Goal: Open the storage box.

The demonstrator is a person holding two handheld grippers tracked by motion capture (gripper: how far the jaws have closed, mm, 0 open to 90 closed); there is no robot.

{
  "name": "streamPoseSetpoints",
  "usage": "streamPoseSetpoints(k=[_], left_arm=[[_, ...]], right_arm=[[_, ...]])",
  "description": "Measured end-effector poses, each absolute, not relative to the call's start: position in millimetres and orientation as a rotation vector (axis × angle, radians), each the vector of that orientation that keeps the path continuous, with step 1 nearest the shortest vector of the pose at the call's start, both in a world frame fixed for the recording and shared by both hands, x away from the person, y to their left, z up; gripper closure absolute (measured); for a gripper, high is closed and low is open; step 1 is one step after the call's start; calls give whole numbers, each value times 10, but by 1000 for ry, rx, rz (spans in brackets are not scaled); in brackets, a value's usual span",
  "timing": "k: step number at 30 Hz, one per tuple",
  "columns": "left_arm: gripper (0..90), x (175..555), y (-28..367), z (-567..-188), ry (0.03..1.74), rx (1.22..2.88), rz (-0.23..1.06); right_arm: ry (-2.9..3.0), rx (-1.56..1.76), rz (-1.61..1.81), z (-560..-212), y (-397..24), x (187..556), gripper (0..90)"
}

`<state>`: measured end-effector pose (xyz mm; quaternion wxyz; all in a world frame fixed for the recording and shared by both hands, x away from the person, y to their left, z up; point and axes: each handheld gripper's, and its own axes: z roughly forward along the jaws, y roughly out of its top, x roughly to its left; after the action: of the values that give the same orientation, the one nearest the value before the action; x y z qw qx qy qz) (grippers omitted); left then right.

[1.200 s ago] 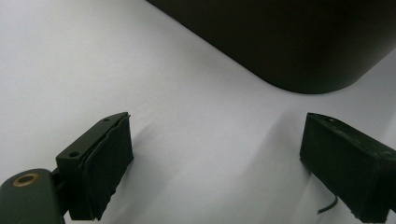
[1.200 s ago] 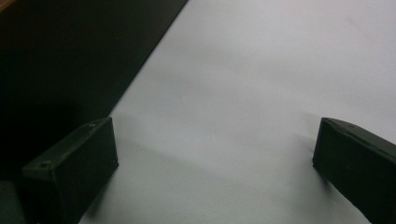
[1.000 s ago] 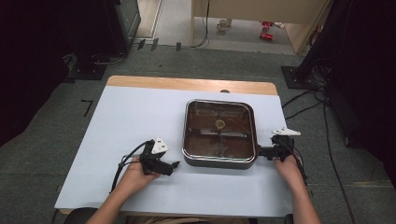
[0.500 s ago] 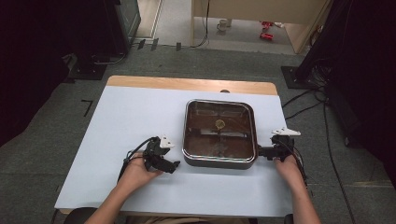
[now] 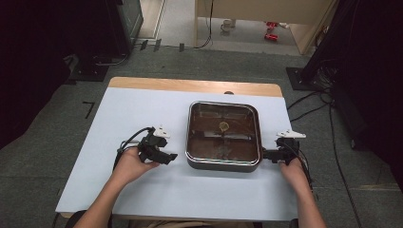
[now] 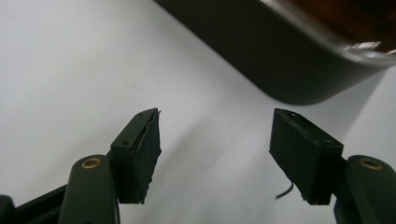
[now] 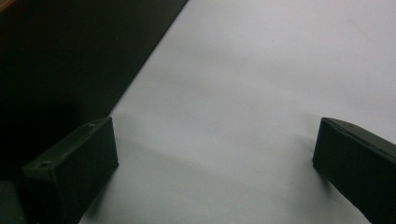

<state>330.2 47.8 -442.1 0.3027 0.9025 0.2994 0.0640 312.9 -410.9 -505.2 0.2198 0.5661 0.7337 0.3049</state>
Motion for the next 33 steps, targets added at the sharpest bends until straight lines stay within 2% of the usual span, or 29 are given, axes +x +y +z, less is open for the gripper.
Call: streamPoseSetpoints(k=[13, 33], left_arm=[[355, 3530, 248, -3973, 698, 2350, 172], [367, 3775, -295, -3810, 586, 2311, 154]], right_arm=[[2028, 1566, 845, -5053, -4109, 3129, 0], [2027, 1568, 846, -5053, -4108, 3127, 0]])
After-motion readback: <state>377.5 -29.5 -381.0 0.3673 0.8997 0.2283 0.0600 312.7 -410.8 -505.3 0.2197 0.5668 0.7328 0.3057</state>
